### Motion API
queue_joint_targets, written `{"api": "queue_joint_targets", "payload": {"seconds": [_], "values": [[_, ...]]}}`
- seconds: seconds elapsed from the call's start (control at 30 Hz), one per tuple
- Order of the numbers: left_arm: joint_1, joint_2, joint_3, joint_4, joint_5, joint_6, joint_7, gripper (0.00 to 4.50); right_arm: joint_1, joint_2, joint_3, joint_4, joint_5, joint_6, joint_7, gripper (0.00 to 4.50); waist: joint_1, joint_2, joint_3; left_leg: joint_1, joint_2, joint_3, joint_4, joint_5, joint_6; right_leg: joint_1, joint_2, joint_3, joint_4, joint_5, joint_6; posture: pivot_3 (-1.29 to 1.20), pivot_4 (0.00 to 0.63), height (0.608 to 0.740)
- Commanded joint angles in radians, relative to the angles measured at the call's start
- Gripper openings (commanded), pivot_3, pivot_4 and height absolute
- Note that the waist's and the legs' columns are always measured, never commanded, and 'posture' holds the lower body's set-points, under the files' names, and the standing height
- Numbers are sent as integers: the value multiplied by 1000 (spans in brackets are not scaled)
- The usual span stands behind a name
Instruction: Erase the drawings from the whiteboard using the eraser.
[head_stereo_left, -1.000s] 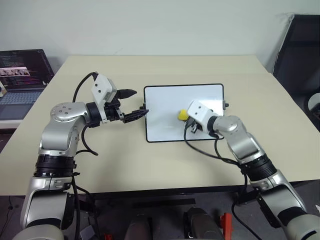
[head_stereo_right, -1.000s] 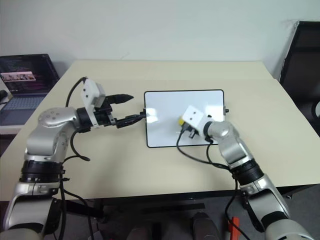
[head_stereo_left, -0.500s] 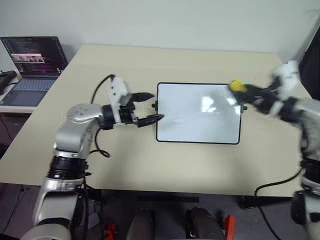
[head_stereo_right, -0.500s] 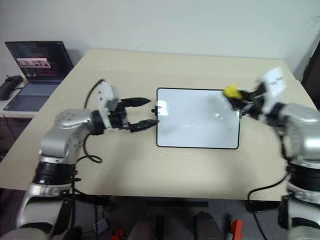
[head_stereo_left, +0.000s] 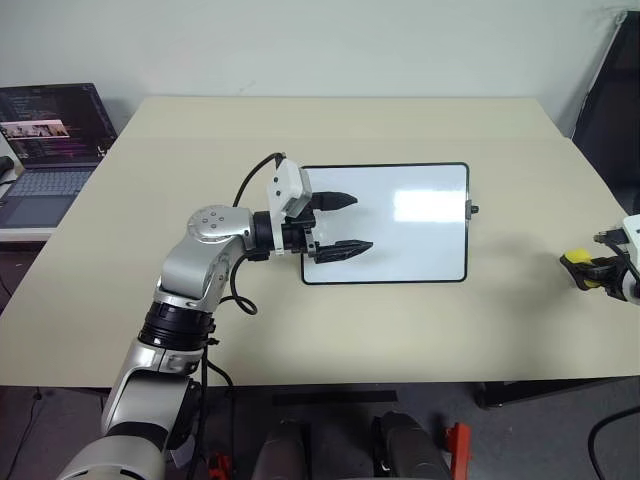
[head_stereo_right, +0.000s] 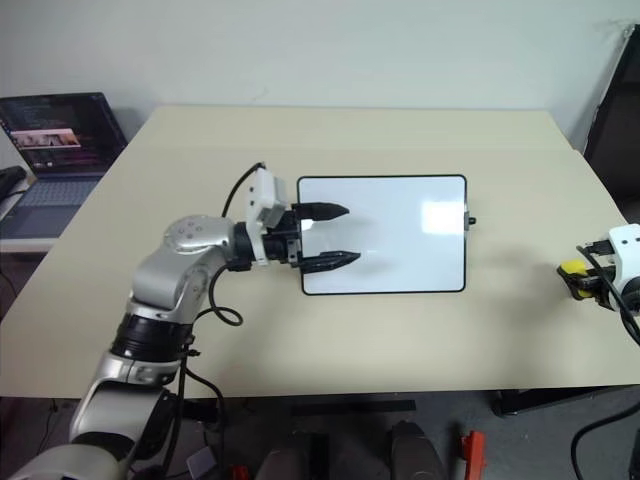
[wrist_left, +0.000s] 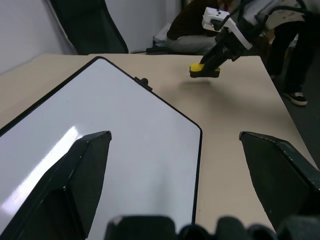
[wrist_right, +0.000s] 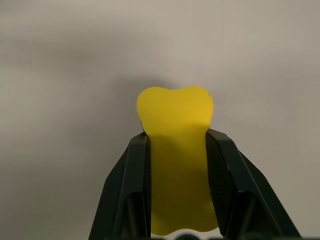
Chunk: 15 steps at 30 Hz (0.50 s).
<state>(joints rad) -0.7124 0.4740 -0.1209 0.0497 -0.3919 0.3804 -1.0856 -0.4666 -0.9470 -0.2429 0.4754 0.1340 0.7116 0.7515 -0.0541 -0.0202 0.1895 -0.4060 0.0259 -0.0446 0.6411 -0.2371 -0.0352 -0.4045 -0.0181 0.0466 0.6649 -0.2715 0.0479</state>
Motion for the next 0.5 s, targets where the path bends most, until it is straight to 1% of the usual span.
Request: {"api": "queue_joint_targets", "payload": {"seconds": [0.03,0.07,0.13,0.17,0.23,0.3,0.37,0.43,0.5], "values": [[-1,20,23,-23,-2,-13,-5,4500,-63,-21,30,71,-19,-24,1,1153,0,0,0,0,0,0,0,0,0,0,0,0,0,0,-1,0,150,740],[-1,23,25,-22,-2,-14,-3,4500,-78,-20,37,92,-22,-22,-7,1153,1,0,0,0,0,1,0,0,0,0,0,1,0,2,-3,0,150,740],[6,33,33,-26,-2,-10,4,4500,-120,-8,37,139,-19,-5,-30,1153,3,0,0,-1,0,1,0,0,0,0,0,0,-1,2,-4,0,150,740],[12,40,36,-31,-1,-9,8,4500,-135,-4,40,155,-18,-3,-32,1876,3,0,0,-1,0,1,0,0,0,0,-1,0,-1,2,-4,0,150,740],[20,50,41,-36,-2,-7,14,4500,-153,0,46,170,-17,-1,-34,2388,4,0,0,-1,0,1,0,0,0,-1,-1,0,-1,2,-4,0,150,740],[32,68,64,-40,-6,-3,29,4500,-169,-2,33,153,-5,17,-44,3125,5,0,0,-1,0,1,0,0,0,-1,-1,0,-1,2,-4,0,150,740],[50,98,97,-41,-4,-4,44,4500,-164,-9,-1,74,27,35,-40,3858,5,0,0,-1,0,1,0,0,0,-1,-1,0,-1,2,-4,0,150,740],[65,127,129,-32,-6,-8,53,4500,-146,-7,-42,-30,73,78,-33,4486,2,2,1,-1,0,1,0,0,0,-1,-1,0,0,2,-4,0,150,740],[73,145,168,-12,-15,-11,71,4500,-113,5,-62,-114,91,91,-49,4486,3,2,1,-1,0,0,0,0,0,-1,-1,0,0,2,-4,0,150,740]]}}
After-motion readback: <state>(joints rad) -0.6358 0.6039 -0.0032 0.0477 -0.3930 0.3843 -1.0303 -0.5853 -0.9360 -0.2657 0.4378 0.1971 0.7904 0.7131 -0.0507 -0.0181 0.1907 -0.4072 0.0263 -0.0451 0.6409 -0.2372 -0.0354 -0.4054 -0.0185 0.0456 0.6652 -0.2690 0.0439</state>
